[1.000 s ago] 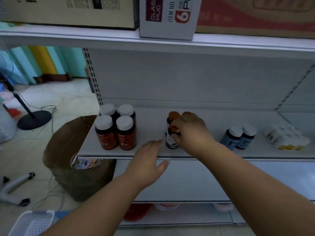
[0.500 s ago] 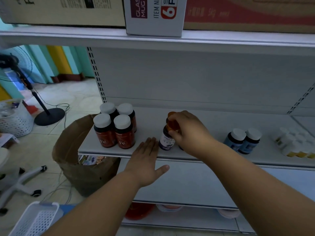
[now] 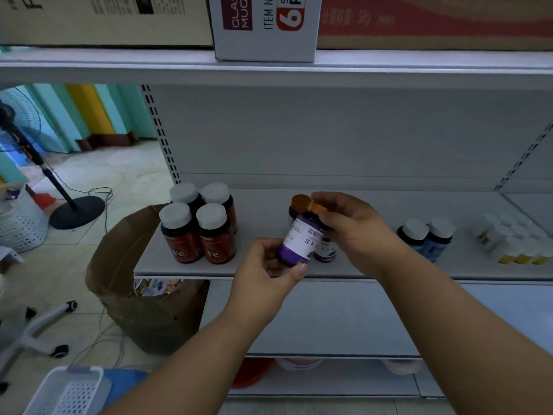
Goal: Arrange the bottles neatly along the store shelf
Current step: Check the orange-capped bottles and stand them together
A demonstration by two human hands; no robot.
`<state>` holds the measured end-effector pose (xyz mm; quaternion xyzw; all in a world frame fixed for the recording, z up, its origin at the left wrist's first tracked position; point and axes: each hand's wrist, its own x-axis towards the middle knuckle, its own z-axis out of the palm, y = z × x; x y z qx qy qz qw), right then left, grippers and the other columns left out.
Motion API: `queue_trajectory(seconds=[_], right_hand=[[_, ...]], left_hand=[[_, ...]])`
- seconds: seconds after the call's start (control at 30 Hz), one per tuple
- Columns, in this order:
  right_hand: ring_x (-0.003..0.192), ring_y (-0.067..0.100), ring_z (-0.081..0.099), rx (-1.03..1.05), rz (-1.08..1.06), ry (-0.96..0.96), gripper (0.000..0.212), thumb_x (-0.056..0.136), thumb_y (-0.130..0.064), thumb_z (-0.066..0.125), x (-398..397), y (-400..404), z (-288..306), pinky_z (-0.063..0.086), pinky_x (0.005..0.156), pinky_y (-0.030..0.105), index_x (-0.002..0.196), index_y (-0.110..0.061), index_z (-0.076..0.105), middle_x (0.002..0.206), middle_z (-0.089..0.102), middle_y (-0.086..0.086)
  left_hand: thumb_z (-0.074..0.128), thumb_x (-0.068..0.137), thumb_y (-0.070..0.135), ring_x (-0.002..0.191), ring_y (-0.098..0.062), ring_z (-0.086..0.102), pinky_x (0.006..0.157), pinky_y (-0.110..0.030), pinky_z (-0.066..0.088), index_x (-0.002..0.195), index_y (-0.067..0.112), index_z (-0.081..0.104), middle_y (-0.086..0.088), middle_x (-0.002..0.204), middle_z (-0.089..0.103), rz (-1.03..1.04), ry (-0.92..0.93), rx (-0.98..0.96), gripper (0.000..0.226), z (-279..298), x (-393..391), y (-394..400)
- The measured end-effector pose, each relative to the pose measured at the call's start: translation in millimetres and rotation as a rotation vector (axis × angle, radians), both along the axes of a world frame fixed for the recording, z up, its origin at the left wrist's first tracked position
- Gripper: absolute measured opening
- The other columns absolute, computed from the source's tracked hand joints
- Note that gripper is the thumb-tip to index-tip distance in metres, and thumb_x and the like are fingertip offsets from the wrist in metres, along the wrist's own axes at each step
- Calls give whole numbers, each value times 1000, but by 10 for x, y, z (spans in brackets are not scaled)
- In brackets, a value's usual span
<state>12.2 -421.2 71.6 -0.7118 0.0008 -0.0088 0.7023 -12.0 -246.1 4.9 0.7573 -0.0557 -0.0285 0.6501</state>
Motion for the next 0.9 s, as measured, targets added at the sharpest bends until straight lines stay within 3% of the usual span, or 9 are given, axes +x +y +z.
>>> queue_trajectory(seconds=[0.1, 0.2, 0.27, 0.4, 0.5, 0.6, 0.73, 0.83, 0.9], right_hand=[[110, 28, 64, 139, 46, 50, 27, 94, 1, 50, -6, 8, -6, 50, 95, 38, 114, -8, 64, 112, 71, 10], [120, 39, 56, 224, 109, 64, 39, 84, -9, 57, -42, -12, 28, 40, 105, 49, 122, 0, 60, 124, 64, 19], [121, 40, 55, 236, 119, 62, 42, 82, -13, 59, -79, -14, 74, 40, 104, 50, 122, 0, 60, 124, 64, 19], [114, 39, 59, 258, 65, 40, 37, 82, -16, 65, -163, 22, 156, 40, 104, 53, 116, -2, 62, 123, 62, 24], [114, 42, 60, 307, 93, 93, 30, 95, -13, 52, -253, 31, 181, 39, 103, 57, 123, -2, 58, 120, 63, 25], [110, 41, 62, 326, 95, 108, 29, 95, -11, 51, -305, 17, 201, 41, 101, 57, 122, -4, 60, 110, 67, 20], [101, 35, 61, 292, 61, 88, 28, 91, -13, 60, -325, 23, 191, 48, 92, 50, 117, -6, 63, 115, 65, 23], [114, 41, 58, 320, 163, 80, 37, 91, -22, 55, -337, -5, 165, 44, 100, 54, 124, -5, 60, 122, 63, 22], [119, 46, 53, 296, 209, 86, 39, 88, -23, 53, -333, -38, 176, 34, 105, 61, 124, -8, 61, 124, 63, 21]], left_hand=[[87, 71, 18, 91, -15, 69, 87, -39, 58, 108, 26, 52, 3, 102, 70, 14, 34, -82, 52, 81, -126, -53], [87, 72, 11, 87, -17, 71, 83, -35, 58, 107, 24, 47, 12, 90, 73, -11, 62, -119, 55, 170, -243, -83], [86, 69, 12, 90, -19, 72, 84, -34, 58, 108, 19, 47, 13, 92, 73, -36, 91, -203, 56, 218, -298, -95], [82, 73, 20, 93, -33, 72, 85, -40, 58, 114, 8, 53, -12, 104, 73, -73, 196, -441, 53, 295, -392, -144], [68, 83, 24, 94, -36, 71, 83, -40, 57, 120, 1, 54, -19, 102, 73, -126, 255, -568, 45, 294, -445, -183], [58, 84, 26, 103, -37, 68, 87, -39, 57, 126, 1, 55, -22, 108, 71, -178, 292, -616, 50, 284, -496, -203], [68, 75, 24, 109, -34, 67, 88, -39, 57, 127, 12, 51, -12, 116, 70, -150, 279, -567, 56, 303, -548, -266], [74, 71, 28, 105, -36, 68, 86, -40, 58, 124, 7, 49, -16, 112, 71, -103, 281, -609, 62, 335, -593, -328], [70, 84, 29, 99, -38, 70, 85, -42, 59, 123, 3, 51, -21, 108, 71, -109, 321, -709, 51, 375, -622, -328]])
